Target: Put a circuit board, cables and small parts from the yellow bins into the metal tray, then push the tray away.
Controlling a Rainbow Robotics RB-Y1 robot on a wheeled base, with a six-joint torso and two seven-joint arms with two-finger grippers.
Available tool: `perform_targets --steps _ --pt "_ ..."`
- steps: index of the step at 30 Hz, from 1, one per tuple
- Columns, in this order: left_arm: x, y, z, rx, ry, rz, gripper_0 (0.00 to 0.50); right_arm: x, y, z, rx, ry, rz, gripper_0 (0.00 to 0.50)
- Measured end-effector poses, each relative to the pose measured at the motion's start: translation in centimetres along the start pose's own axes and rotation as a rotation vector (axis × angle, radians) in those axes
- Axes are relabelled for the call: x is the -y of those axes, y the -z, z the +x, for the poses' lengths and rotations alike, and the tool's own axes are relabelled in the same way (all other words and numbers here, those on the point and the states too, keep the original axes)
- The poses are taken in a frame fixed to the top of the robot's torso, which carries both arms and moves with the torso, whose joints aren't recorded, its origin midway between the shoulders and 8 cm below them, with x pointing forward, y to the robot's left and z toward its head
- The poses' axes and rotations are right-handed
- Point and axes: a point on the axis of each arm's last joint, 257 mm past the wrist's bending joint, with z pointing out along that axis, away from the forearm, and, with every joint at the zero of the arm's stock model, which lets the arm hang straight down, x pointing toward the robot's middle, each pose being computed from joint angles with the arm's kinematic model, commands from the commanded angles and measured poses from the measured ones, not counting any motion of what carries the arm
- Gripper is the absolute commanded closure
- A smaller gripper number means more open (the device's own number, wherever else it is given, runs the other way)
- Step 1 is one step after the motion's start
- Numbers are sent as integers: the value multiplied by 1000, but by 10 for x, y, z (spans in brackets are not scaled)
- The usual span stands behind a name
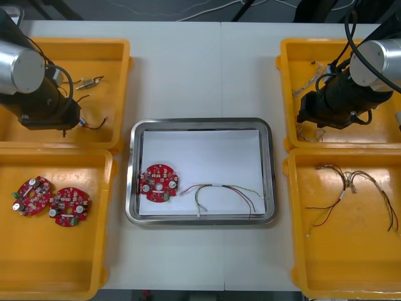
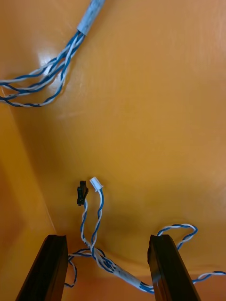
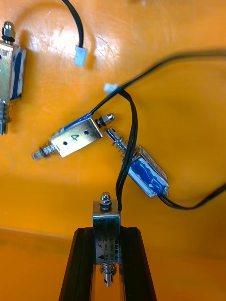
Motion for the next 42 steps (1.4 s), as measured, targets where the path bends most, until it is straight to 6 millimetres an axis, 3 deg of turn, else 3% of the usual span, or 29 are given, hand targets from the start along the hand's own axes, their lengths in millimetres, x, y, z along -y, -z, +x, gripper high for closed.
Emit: perform_targets --steps 23,34,42 --pt "12 74 18 -42 -56 30 500 -8 -18 9 11 -56 -37 0" --pt "55 100 23 1 -151 146 500 -6 -22 9 19 -70 -41 0" --pt "75 113 27 19 -52 172 500 -6 -23 8 27 -72 -44 0"
